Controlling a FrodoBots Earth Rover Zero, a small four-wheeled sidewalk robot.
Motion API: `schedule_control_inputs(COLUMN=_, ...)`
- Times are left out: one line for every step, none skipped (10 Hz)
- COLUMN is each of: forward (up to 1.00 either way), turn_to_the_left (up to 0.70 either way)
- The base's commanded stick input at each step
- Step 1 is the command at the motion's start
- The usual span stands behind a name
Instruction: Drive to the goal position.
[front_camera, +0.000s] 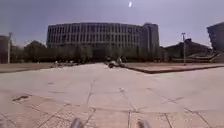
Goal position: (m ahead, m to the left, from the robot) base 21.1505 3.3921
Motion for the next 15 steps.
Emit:
schedule_control_inputs(forward=1.0, turn_to_the_left=0.0)
schedule_control_inputs(forward=1.0, turn_to_the_left=0.0)
schedule_control_inputs(forward=1.0, turn_to_the_left=0.0)
schedule_control_inputs(forward=1.0, turn_to_the_left=0.0)
schedule_control_inputs(forward=1.0, turn_to_the_left=0.0)
schedule_control_inputs(forward=1.0, turn_to_the_left=0.0)
schedule_control_inputs(forward=1.0, turn_to_the_left=0.07)
schedule_control_inputs(forward=1.0, turn_to_the_left=0.4)
schedule_control_inputs(forward=1.0, turn_to_the_left=0.4)
schedule_control_inputs(forward=1.0, turn_to_the_left=0.4)
schedule_control_inputs(forward=1.0, turn_to_the_left=0.4)
schedule_control_inputs(forward=1.0, turn_to_the_left=0.4)
schedule_control_inputs(forward=1.0, turn_to_the_left=0.4)
schedule_control_inputs(forward=1.0, turn_to_the_left=0.4)
schedule_control_inputs(forward=1.0, turn_to_the_left=0.4)
